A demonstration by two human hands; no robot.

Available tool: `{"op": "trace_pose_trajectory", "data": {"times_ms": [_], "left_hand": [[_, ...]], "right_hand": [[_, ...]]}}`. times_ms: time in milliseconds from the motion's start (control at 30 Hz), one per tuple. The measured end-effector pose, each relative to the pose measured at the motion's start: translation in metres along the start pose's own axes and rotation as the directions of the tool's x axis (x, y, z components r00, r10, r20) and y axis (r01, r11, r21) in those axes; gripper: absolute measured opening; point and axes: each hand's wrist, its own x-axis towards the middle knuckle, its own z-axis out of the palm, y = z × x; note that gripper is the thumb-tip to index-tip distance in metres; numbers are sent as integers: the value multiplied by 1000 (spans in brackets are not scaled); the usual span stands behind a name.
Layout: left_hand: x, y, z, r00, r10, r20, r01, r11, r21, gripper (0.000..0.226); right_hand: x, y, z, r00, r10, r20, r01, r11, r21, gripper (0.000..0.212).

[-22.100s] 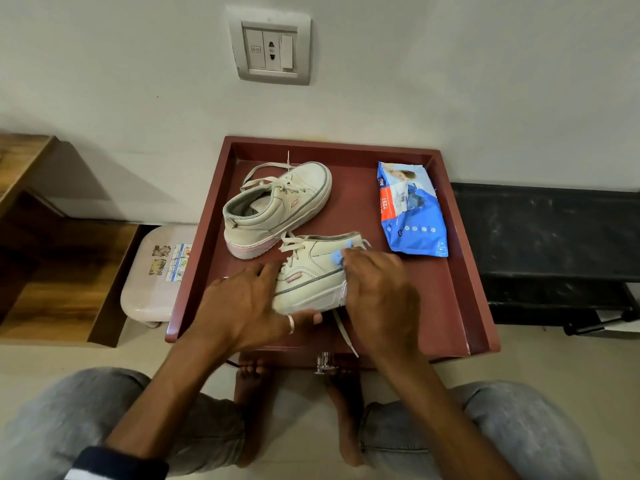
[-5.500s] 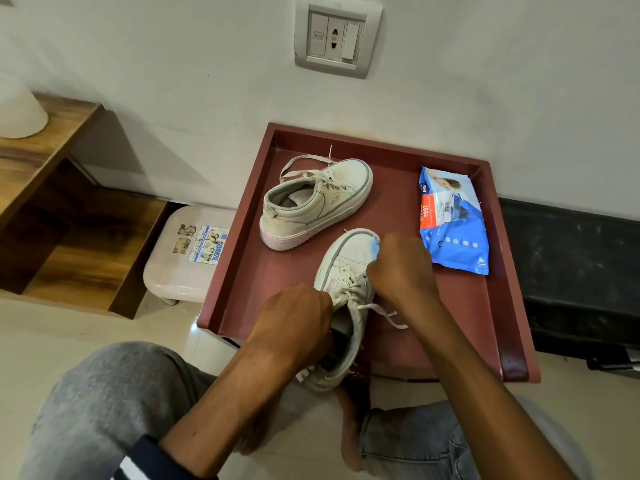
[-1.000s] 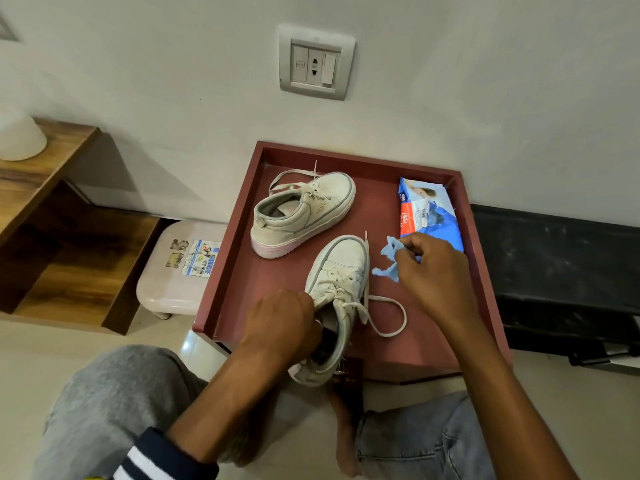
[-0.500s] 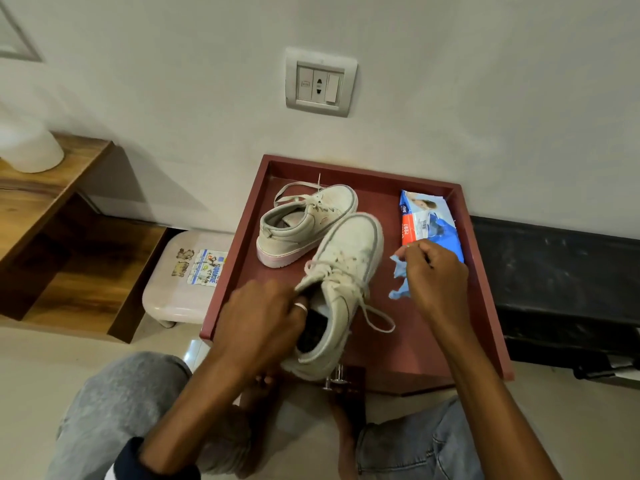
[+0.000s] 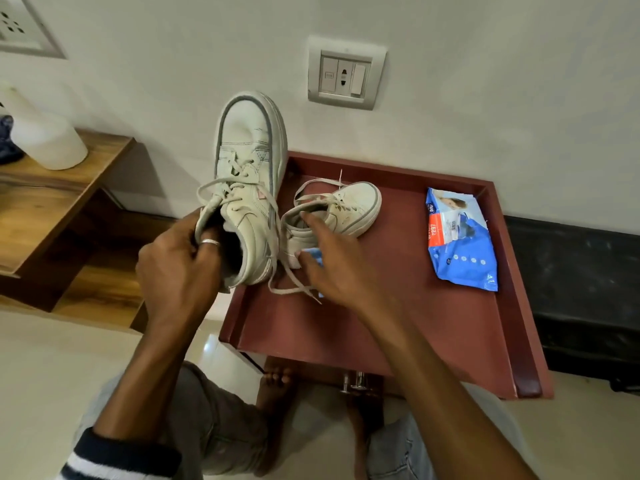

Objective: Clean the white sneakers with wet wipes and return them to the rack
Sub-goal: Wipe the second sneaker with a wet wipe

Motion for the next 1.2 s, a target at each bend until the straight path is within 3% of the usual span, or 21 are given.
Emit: {"op": "trace_pose_trajectory", "data": {"times_ms": [133, 233, 467, 633, 900, 1200], "left_hand": [[-2, -1, 1, 999, 12, 37, -14, 998, 60, 36], [-3, -1, 4, 998, 24, 62, -29, 996, 80, 35], [-3, 0, 8, 994, -8, 105, -4, 994, 112, 28], [-2, 2, 12, 992, -44, 123, 23, 986, 165, 26], [2, 12, 38, 983, 20, 183, -65, 968, 242, 26], [-5, 13, 90, 928, 46, 370, -161, 945, 284, 32]], "right_hand": [[9, -1, 12, 998, 20, 59, -16, 997, -72, 55], [8, 6, 10, 998, 57, -27, -59, 993, -102, 44], [-15, 48, -30, 951, 185, -247, -256, 919, -298, 60], [-42, 66, -48, 927, 241, -287, -345, 849, -400, 60], [-77, 52, -51, 977, 189, -98, -213, 881, -423, 55], [-82, 44, -51, 987, 137, -84, -158, 923, -351, 48]]}}
